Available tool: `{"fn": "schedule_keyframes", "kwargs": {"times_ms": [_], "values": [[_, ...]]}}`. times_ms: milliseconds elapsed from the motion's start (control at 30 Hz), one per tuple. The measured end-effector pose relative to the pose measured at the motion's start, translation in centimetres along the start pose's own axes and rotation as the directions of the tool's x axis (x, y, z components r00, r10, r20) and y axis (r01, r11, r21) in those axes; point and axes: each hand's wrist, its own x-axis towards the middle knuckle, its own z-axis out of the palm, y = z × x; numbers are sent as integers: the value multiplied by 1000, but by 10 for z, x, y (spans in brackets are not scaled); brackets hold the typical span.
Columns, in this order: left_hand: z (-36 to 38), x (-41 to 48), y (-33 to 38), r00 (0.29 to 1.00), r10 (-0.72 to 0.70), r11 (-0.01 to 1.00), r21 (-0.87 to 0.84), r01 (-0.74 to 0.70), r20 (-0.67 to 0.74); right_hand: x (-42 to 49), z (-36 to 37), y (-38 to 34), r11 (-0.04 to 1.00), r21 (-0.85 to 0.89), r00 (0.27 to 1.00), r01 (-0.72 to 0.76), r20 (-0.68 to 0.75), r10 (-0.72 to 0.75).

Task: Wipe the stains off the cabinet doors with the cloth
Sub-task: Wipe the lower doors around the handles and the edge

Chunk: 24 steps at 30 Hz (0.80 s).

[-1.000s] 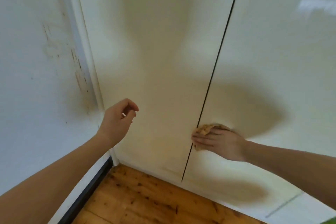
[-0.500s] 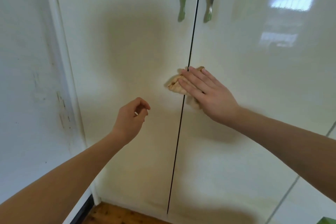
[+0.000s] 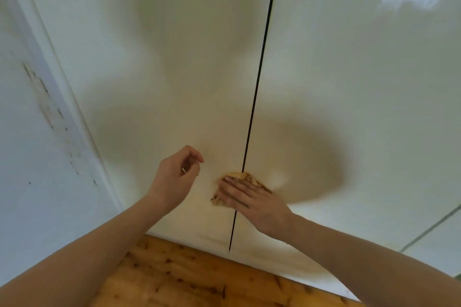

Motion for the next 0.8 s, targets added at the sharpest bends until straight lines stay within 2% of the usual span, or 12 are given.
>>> {"fn": "schedule_keyframes", "kwargs": {"times_ms": [67,133,200,267,400,533,600,700,800], "values": [[7,-8,-15,999,-19,1000,25,18,27,-13,33,-9,993,116,989,10,147,-27],[12,-13,-25,998,-38,998,48,36,52,-20,53,-14,972,237,946,1,315,-78],[16,-15,-31,996,-59,997,54,55,70,-19,57,-17,956,291,912,-27,399,-96],[19,-15,-34,992,-78,995,73,71,97,-16,55,-17,953,301,900,-39,425,-97],[27,-13,-25,978,-74,991,121,51,193,-13,38,-13,963,228,940,146,271,-206],[17,1,8,967,57,984,149,-96,247,11,-23,-12,947,101,946,306,76,-314],[1,9,28,971,87,983,141,-121,224,24,-59,-5,941,35,941,338,-6,-338],[-29,20,55,978,59,996,48,-70,201,41,-110,15,942,-74,937,326,-110,-333],[-56,35,97,945,55,995,-93,-26,323,57,-159,36,936,-140,915,323,-206,-346]]}}
